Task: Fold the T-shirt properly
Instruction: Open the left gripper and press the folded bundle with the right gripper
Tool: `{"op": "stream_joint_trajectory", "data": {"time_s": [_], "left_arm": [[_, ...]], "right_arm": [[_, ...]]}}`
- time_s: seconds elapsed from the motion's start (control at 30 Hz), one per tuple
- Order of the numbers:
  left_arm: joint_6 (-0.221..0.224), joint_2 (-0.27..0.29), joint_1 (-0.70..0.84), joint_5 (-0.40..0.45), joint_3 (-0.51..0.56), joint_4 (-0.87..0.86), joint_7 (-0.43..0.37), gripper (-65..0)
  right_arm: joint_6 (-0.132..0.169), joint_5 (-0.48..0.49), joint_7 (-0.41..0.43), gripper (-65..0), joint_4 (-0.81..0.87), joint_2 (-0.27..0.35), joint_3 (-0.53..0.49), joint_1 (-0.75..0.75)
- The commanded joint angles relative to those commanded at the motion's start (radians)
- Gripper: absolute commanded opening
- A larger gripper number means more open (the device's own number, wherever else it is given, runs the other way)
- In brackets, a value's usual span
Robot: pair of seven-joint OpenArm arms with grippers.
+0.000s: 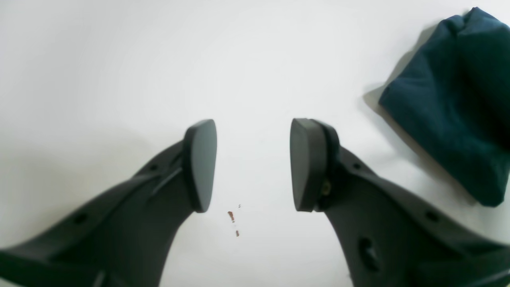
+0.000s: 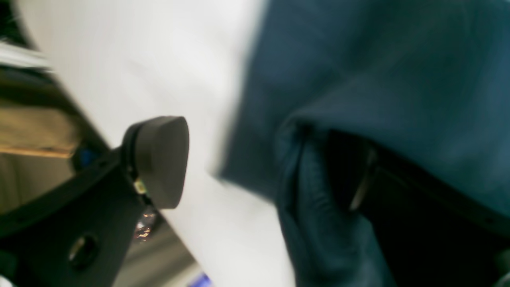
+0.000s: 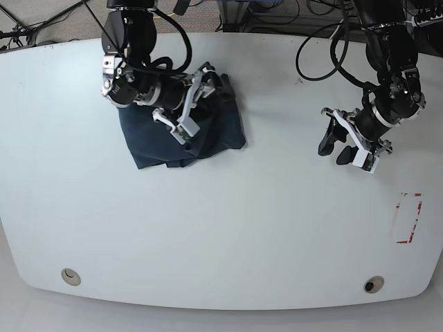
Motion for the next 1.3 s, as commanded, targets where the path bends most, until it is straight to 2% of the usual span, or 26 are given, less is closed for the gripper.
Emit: {"op": "stream_joint_trajectory", "data": {"time_s": [0.13,0.2,0.37,0.5,0.7,1.03,1.13,1.2,1.3], "left_arm": [[0.0,-0.002,0.0,0.0,-0.002,0.0,0.0,-36.9],[0.0,-0.002,-0.003,0.002,-0.002,-0.002,0.0,-36.9],[0.0,-0.002,-0.002,0.0,0.0,0.0,0.0,-36.9],[0.0,-0.002,-0.003,0.005,0.002,-0.006,-0.002,-36.9],[0.0,-0.002,-0.002,0.005,0.003,-0.008,-0.002,-36.9],[0.0,-0.002,0.0,0.006,0.003,-0.008,-0.002,-36.9],[0.0,-0.002,0.003,0.006,0.003,-0.005,0.0,-36.9],[0.0,-0.002,0.003,0.006,0.003,-0.005,0.0,-36.9],[0.0,-0.002,0.009,0.006,0.003,-0.005,0.0,-36.9]], "right_arm": [[0.0,0.0,0.0,-15.1,0.068,0.005,-0.006,-0.009],[0.0,0.002,0.006,-15.1,0.077,0.029,0.005,-0.009],[0.005,0.008,0.006,-15.1,0.077,0.072,0.103,0.012],[0.005,0.008,0.006,-14.9,0.077,0.112,0.118,0.023],[0.005,-0.009,0.031,-14.7,0.052,0.112,0.032,0.087],[0.003,-0.17,0.146,-15.5,-0.178,0.074,-0.13,0.199],[0.003,-0.198,0.198,-25.2,-0.241,0.072,-0.17,0.216],[0.002,-0.215,0.23,-37.9,-0.287,0.069,-0.183,0.241],[0.0,-0.221,0.242,-51.0,-0.334,0.043,-0.18,0.275]]}}
